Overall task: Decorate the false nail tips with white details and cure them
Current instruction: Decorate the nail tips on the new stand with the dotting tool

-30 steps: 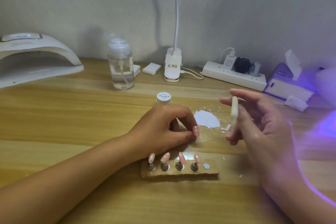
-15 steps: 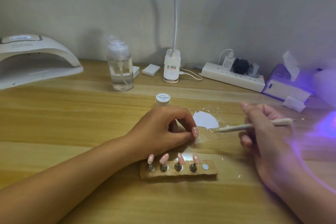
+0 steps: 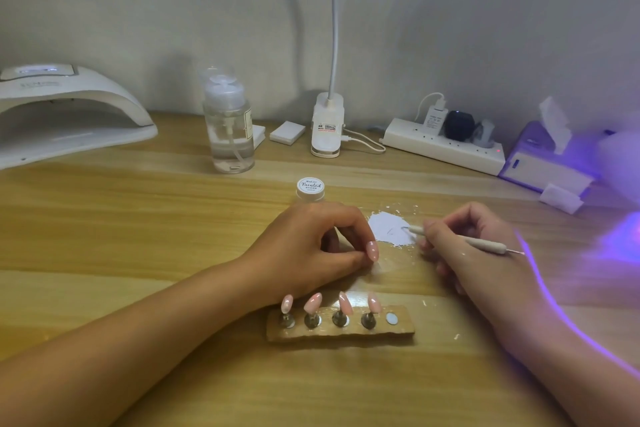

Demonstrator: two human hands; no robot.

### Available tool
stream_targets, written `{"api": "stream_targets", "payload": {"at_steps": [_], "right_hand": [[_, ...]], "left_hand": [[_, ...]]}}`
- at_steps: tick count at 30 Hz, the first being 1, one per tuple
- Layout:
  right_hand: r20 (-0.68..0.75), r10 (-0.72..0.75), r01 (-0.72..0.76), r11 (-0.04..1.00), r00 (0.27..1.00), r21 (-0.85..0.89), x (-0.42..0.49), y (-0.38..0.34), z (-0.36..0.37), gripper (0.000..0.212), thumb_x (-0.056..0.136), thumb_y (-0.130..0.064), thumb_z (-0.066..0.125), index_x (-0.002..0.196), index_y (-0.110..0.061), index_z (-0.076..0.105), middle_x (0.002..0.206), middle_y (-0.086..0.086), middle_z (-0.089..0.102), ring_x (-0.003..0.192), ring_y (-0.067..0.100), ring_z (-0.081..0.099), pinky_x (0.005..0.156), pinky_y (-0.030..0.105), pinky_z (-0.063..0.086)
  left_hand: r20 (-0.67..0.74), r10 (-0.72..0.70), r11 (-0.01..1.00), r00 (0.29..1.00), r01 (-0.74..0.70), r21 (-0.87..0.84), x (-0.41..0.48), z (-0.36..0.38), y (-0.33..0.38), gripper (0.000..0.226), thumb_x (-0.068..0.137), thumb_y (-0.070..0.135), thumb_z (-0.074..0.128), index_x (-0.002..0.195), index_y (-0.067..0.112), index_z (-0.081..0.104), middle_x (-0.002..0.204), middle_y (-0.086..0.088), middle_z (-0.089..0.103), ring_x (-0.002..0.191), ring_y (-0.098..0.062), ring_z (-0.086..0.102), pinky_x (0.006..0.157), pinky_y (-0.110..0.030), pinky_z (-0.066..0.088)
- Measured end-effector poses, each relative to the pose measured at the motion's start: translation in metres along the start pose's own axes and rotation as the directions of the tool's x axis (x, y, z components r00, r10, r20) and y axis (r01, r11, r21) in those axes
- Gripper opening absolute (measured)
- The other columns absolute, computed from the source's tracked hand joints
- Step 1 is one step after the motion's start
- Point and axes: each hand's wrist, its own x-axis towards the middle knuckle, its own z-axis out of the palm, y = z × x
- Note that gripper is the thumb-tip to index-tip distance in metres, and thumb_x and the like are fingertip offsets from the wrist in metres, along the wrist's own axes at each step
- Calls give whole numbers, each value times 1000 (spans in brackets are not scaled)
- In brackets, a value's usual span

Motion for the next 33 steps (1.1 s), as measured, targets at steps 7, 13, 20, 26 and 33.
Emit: {"api": "stream_targets", "payload": {"at_steps": [7,13,20,26,33], "right_hand": [[12,-9,10,999,1000,-43,1,1,0,19,86,-43,69,79,-27,63,74,-12,75,55,-2,58,62,27,43],[-71,-64,75,981,995,179,-3,-8,0,22,97,-40,58,96,-18,58,80,-6,77,48,7,59,39,17,40],[106,-5,-45,886,994,461,-23,-22,12,27,79,-40,71,82,-17,57,59,7,67,42,10,51,39,18,40],[124,-7,-47,902,992,429,-23,-17,13,29,90,-12,66,66,-18,51,60,12,68,48,13,59,47,19,48],[161,-22,-43,920,987,390,-24,-19,16,29,90,-16,65,68,-15,47,61,13,70,50,14,62,49,18,48]], "left_hand": [[0,-6,1000,1000,6,8,0,-1,0,16,83,16,78,80,30,70,85,17,69,58,-4,55,60,-16,42],[1,-12,1000,1000,12,3,0,-1,1,16,82,15,77,80,29,71,85,18,69,58,-4,55,60,-17,43],[-5,1,1000,1000,-1,14,0,0,1,14,82,17,78,82,29,72,86,18,69,57,-6,54,59,-20,45],[-10,10,1000,1000,-10,8,1,0,-1,16,81,16,79,82,30,72,86,16,69,57,-6,52,59,-19,44],[-17,34,999,999,-34,14,0,0,-3,14,81,18,79,82,29,72,85,14,68,57,-7,53,57,-16,42]]}}
